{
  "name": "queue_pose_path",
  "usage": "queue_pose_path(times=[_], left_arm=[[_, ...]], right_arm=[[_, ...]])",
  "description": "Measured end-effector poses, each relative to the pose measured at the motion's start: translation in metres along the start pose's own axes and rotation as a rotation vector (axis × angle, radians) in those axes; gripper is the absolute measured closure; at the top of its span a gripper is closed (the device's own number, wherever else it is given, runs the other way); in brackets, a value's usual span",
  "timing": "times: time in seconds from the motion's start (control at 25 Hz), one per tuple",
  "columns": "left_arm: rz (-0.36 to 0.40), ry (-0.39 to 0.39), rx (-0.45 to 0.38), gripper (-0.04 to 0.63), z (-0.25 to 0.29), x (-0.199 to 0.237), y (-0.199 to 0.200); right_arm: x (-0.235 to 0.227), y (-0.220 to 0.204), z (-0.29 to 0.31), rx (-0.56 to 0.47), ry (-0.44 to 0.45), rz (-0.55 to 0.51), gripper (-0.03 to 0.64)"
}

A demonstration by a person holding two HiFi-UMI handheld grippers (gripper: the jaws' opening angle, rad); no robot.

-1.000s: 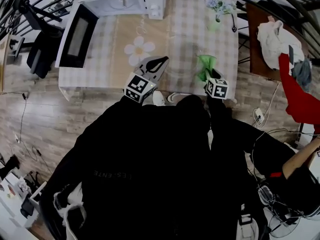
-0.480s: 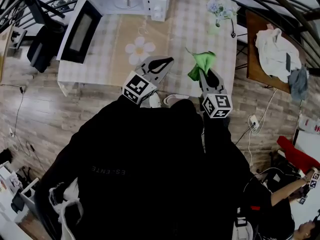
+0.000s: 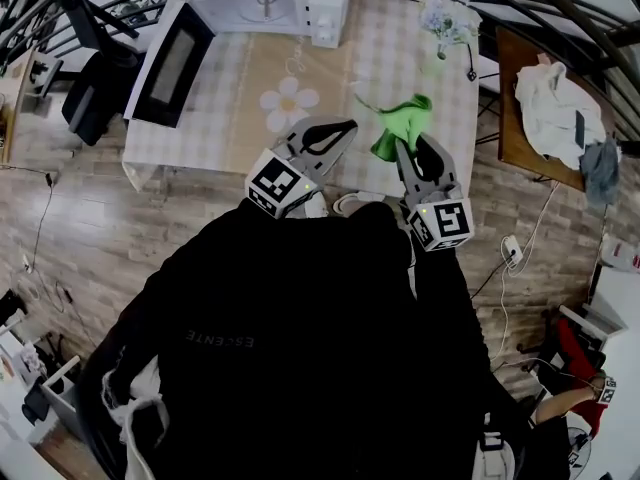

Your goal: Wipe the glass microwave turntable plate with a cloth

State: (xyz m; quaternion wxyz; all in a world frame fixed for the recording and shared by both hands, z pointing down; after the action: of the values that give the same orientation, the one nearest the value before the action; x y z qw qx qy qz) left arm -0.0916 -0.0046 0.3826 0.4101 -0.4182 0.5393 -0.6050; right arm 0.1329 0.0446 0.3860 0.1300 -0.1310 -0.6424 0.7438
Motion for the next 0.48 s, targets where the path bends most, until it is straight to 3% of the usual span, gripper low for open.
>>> queue_pose_path(times=[0.48], left_arm=[[0.006, -0.011, -0.018, 0.574, -0.004, 0.000, 0.006]], right_arm=[[0.016, 0.012, 0.005, -0.012, 0.050, -0.050, 0.511]])
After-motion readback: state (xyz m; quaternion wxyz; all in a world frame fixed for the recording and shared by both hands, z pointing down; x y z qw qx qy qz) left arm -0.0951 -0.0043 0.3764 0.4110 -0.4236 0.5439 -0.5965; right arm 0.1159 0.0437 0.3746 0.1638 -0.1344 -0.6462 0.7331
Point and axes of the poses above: the fingertips, and each gripper's own axes: z forward along the fingers, x to its left, y out of its top, the point moved 10 cm from there along -z, backward along the fingers, and after that the axes turned 10 degrees about -y, right-handed, at the moved point
